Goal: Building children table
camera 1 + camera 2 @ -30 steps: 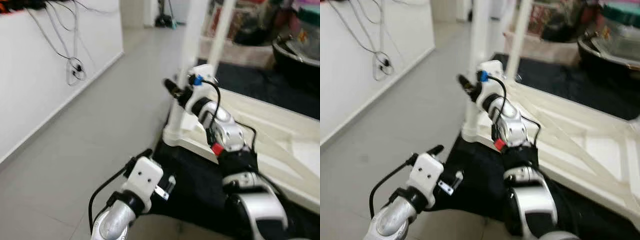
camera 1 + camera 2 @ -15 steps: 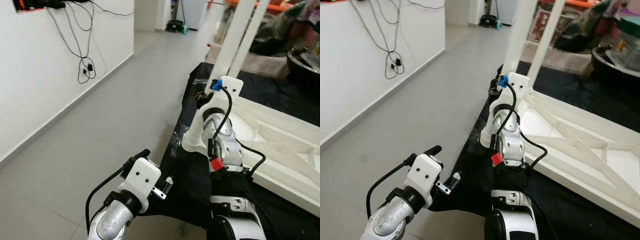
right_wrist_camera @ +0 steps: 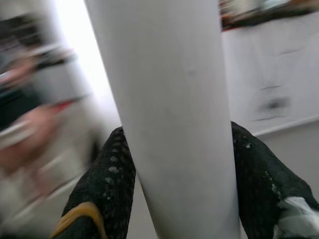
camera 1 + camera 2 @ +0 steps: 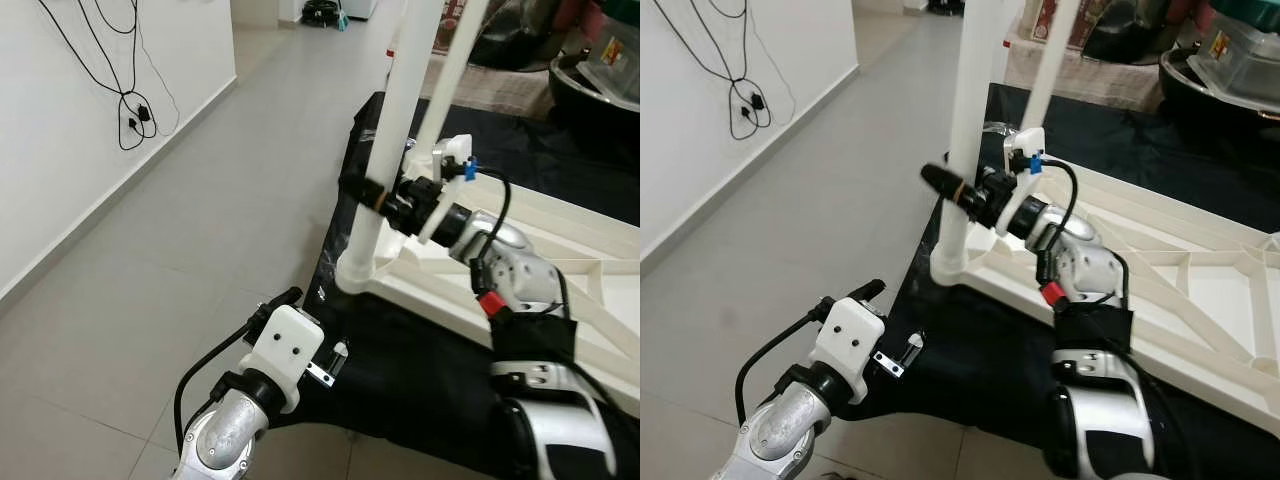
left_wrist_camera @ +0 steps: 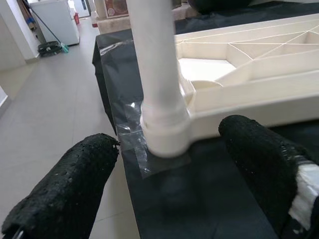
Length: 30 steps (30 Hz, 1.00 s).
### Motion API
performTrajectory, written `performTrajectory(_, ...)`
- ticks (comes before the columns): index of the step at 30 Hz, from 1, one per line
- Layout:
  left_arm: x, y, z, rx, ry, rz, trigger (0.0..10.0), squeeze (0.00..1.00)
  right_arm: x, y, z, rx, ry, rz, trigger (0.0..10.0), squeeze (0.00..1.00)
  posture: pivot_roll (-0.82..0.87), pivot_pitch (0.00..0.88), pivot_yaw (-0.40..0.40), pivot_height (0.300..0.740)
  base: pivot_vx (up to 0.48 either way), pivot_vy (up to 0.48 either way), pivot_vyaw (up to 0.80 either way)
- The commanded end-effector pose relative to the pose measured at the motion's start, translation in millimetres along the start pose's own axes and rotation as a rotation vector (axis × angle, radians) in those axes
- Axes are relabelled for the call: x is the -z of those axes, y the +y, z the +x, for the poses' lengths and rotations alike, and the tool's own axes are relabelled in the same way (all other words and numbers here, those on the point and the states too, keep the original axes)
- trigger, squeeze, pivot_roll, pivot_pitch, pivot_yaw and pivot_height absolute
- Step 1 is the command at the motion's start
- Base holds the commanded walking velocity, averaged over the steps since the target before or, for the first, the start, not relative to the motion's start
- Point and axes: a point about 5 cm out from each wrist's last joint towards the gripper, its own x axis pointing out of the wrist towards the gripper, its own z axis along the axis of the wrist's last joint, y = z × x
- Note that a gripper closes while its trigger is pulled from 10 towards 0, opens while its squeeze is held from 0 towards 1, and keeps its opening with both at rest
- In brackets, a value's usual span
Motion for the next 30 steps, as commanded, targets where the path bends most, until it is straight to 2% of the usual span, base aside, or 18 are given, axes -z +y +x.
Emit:
performTrajectory(1, 1, -3.7, 0.4, 0.008, 0.002, -0.006, 10.0, 0.0, 9, 8.9, 12.0, -0.171, 0.024, 0.051, 10.0, 0.0, 0.15, 0.095, -0.08, 0.74, 0.0, 0.0, 0.0)
performTrajectory(8, -2, -5.8, 2.2, 0.01, -0.008, -0.008, 10.0, 0.0, 0, 0.4, 36.3, -0.28, 0.036, 0.028, 10.0, 0.0, 0.16, 0.101, -0.083, 0.74, 0.0, 0.0, 0.0)
performTrajectory(9, -2, -5.8, 1.7, 0.01, -0.008, -0.008, 10.0, 0.0, -1, -0.2, 40.4, -0.28, 0.038, 0.012, 6.6, 0.0, 0.17, 0.103, -0.09, 0.74, 0.0, 0.0, 0.0)
performTrajectory(10, -2, -5.8, 1.7, 0.01, -0.008, -0.008, 10.0, 0.0, -1, -0.2, 40.4, -0.28, 0.038, 0.012, 6.6, 0.0, 0.17, 0.103, -0.09, 0.74, 0.0, 0.0, 0.0)
performTrajectory(11, -2, -5.0, 0.9, 0.004, -0.005, -0.007, 10.0, 0.0, -1, -0.7, 44.1, -0.261, 0.028, -0.004, 0.0, 0.0, 0.17, 0.107, -0.093, 0.74, 0.0, 0.0, 0.0)
performTrajectory(14, -1, -4.5, 0.4, -0.002, -0.003, -0.007, 10.0, 0.0, 1, -2.1, 45.7, -0.211, 0.007, -0.021, 0.0, 0.0, 0.16, 0.108, -0.091, 0.74, 0.0, 0.0, 0.0)
performTrajectory(19, -1, -5.4, 1.0, 0.0, -0.003, -0.01, 10.0, 0.0, 5, -11.4, 44.2, 0.034, -0.024, -0.061, 0.0, 0.0, 0.15, 0.109, -0.086, 0.74, 0.0, 0.0, 0.0)
performTrajectory(20, -1, -6.0, 1.5, 0.001, -0.003, -0.012, 10.0, 0.0, 8, -22.4, 43.3, 0.241, -0.03, -0.061, 0.0, 0.0, 0.15, 0.108, -0.085, 0.74, 0.0, 0.0, 0.0)
performTrajectory(21, -1, -6.0, 1.5, 0.001, -0.003, -0.012, 10.0, 0.0, 8, -22.4, 43.3, 0.241, -0.03, -0.061, 0.0, 0.0, 0.15, 0.108, -0.085, 0.74, 0.0, 0.0, 0.0)
performTrajectory(22, 0, -6.3, 1.6, 0.004, -0.003, -0.014, 10.0, 0.0, 11, -32.7, 40.2, 0.462, -0.04, -0.056, 0.0, 0.0, 0.14, 0.11, -0.079, 0.74, 0.0, 0.0, 0.0)
performTrajectory(23, 0, -6.3, 1.6, 0.004, -0.003, -0.014, 10.0, 0.0, 11, -32.7, 40.2, 0.462, -0.04, -0.056, 0.0, 0.0, 0.14, 0.11, -0.079, 0.74, 0.0, 0.0, 0.0)
performTrajectory(24, 0, -6.7, 1.7, 0.006, -0.003, -0.014, 10.0, 0.0, 15, -40.6, 34.1, 0.662, -0.028, -0.058, 0.0, 0.0, 0.14, 0.109, -0.078, 0.74, 0.0, 0.0, 0.0)
performTrajectory(25, 0, -6.7, 1.7, 0.006, -0.003, -0.014, 10.0, 0.0, 15, -40.6, 34.1, 0.662, -0.028, -0.058, 0.0, 0.0, 0.14, 0.109, -0.078, 0.74, 0.0, 0.0, 0.0)
performTrajectory(26, 1, -6.9, 1.8, 0.009, -0.002, -0.015, 10.0, 0.0, 25, -46.8, 14.5, 0.973, 0.004, -0.064, 0.0, 0.0, 0.13, 0.111, -0.075, 0.74, 0.0, 0.0, 0.0)
performTrajectory(27, 1, -6.9, 1.8, 0.009, -0.002, -0.015, 10.0, 0.0, 25, -46.8, 14.5, 0.973, 0.004, -0.064, 0.0, 0.0, 0.13, 0.111, -0.075, 0.74, 0.0, 0.0, 0.0)
performTrajectory(28, 1, -7.1, 1.9, 0.011, -0.002, -0.015, 10.0, 0.0, 32, -44.5, -5.7, 1.231, 0.013, -0.055, 0.0, 0.0, 0.14, 0.111, -0.075, 0.74, 0.0, 0.0, 0.0)
performTrajectory(29, 1, -7.1, 1.9, 0.011, -0.002, -0.015, 10.0, 0.0, 32, -44.5, -5.7, 1.231, 0.013, -0.055, 0.0, 0.0, 0.14, 0.111, -0.075, 0.74, 0.0, 0.0, 0.0)
performTrajectory(30, 1, -7.0, 1.9, 0.012, -0.002, -0.015, 10.0, 0.0, 37, -37.0, -20.2, 1.416, 0.009, -0.046, 0.0, 0.0, 0.14, 0.11, -0.076, 0.74, 0.0, 0.0, 0.0)
